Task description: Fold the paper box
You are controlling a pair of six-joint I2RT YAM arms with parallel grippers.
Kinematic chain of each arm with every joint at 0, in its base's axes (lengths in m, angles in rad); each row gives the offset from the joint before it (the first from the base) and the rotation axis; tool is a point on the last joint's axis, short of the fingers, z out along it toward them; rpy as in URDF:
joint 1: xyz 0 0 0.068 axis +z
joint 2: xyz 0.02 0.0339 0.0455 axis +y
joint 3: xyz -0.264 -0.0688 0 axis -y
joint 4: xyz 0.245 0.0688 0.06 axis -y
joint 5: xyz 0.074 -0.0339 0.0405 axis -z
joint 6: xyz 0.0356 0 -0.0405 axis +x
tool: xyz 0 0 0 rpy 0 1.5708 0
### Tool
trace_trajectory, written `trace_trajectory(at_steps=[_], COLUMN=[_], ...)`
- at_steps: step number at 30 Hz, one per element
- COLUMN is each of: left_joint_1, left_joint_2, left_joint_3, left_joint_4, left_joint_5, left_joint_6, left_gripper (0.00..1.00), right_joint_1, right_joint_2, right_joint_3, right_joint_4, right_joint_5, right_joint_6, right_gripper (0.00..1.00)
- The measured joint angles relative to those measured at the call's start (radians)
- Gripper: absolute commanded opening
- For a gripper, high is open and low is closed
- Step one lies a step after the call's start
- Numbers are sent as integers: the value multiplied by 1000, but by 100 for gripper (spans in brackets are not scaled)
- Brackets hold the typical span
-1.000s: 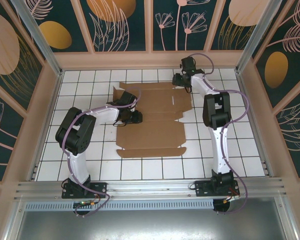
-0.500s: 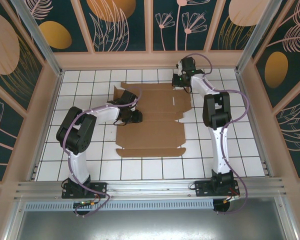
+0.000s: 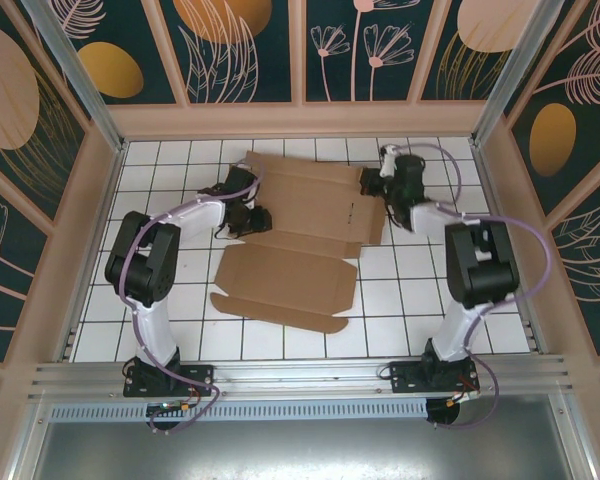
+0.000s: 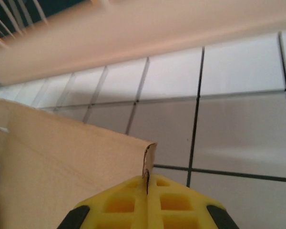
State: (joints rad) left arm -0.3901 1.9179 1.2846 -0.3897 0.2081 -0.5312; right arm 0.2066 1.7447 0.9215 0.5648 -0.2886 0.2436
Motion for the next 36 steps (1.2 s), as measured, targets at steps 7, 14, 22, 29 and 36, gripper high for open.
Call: trace_trajectory(at_steps=[7, 14, 22, 29, 36], left_joint_1=[3, -1, -2, -2, -2], left_joint_2=[-87, -129, -63, 32, 60], left_joint_3=[123, 199, 351, 477, 502], left_joint_4=[42, 116, 21, -79, -133], left_joint_5=[165, 264, 259, 257, 254], left_joint_6=[-160, -372, -522, -605, -647], left_gripper=[70, 80, 85, 84, 78], right_joint_1=[40, 89, 136, 169, 192], right_joint_2=[-59, -115, -150, -171, -207], right_joint_3=[-283, -346, -380, -414, -438], right_joint_4=[508, 694, 750, 778, 795], right_joint_5=[-11, -23, 27, 72, 114], right_joint_6=[-101, -283, -441, -546, -642], right_gripper=[0, 0, 0, 0, 0])
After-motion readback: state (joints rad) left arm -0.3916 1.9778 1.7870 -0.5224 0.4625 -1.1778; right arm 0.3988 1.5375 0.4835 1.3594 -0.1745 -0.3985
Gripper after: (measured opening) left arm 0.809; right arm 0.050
